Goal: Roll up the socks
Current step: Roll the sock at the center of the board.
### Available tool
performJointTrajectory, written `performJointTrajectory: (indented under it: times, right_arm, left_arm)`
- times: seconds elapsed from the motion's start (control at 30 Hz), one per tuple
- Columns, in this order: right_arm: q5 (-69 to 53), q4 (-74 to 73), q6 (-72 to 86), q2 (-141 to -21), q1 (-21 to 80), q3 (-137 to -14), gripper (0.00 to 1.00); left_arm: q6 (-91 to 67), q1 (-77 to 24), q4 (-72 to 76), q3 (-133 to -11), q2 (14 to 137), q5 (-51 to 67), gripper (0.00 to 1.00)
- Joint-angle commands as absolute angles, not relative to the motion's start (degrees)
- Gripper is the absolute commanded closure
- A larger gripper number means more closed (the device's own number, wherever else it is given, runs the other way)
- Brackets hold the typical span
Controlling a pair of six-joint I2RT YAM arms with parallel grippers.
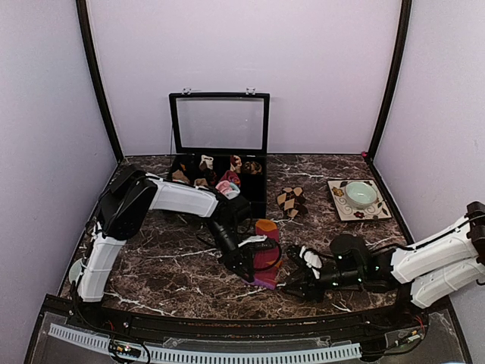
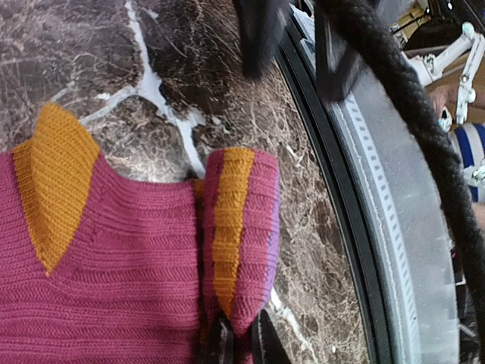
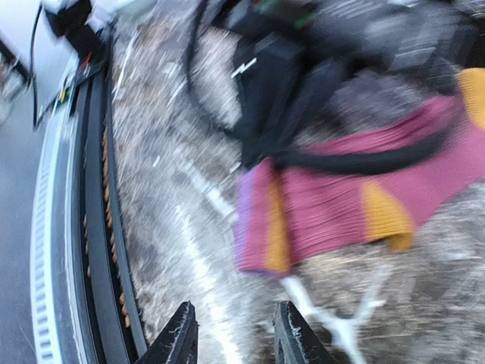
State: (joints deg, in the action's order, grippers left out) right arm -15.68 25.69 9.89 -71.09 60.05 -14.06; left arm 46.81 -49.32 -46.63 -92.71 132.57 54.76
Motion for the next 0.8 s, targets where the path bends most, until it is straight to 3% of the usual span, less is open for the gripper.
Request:
performJointTrajectory:
  times: [0.0, 0.37, 0.77]
  right_arm:
    - [-14.48, 26.50, 4.22, -76.48, 65.25, -17.84, 0.65]
    - [-10.04, 28.66, -1.49, -84.63, 67.94, -25.33, 0.65]
    - [-7.05, 36.02, -1.67, -93.89, 66.92, -25.65, 0.70]
  left_arm:
    - [42.90, -49.21, -51.30, -93.91, 137.11, 47.51, 1.00]
    - [39.03, -49.56, -51.35, -96.31, 139.99, 37.99, 1.00]
    - [38.37, -49.57, -50.79, -96.34, 140.19, 36.39, 1.00]
